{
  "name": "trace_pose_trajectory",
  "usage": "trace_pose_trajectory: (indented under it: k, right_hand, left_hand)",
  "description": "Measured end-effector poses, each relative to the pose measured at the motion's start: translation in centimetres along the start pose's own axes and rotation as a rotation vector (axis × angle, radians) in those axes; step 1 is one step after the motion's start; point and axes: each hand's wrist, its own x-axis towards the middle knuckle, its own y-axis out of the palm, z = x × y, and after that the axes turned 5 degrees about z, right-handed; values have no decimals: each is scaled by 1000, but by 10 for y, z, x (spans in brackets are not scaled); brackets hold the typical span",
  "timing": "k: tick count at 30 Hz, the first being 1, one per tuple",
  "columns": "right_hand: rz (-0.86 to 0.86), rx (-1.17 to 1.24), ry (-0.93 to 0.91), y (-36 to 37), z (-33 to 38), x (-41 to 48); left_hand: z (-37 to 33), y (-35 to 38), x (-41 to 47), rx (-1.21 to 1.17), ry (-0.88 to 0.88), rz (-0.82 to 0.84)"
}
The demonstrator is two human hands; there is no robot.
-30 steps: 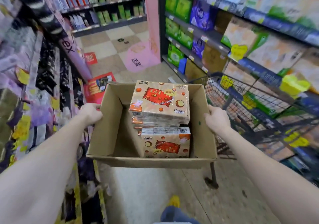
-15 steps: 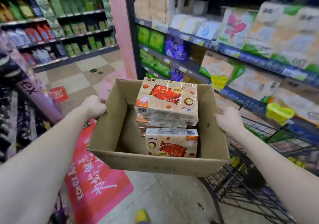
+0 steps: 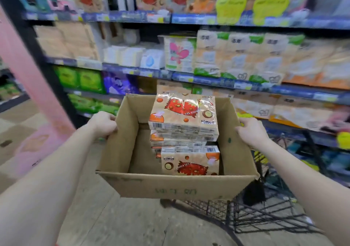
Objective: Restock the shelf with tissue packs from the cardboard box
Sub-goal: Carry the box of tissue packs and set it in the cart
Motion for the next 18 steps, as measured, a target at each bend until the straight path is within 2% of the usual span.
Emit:
trace_pose_trajectory:
  k: [11,18]
  right_hand:
    - [-56,-49,226,-17,-93,73]
    - [24,-42,291,16,-164,123]
  left_hand:
    - [-91,101,163,82,136,191]
    - [-121,176,221,127,89,290]
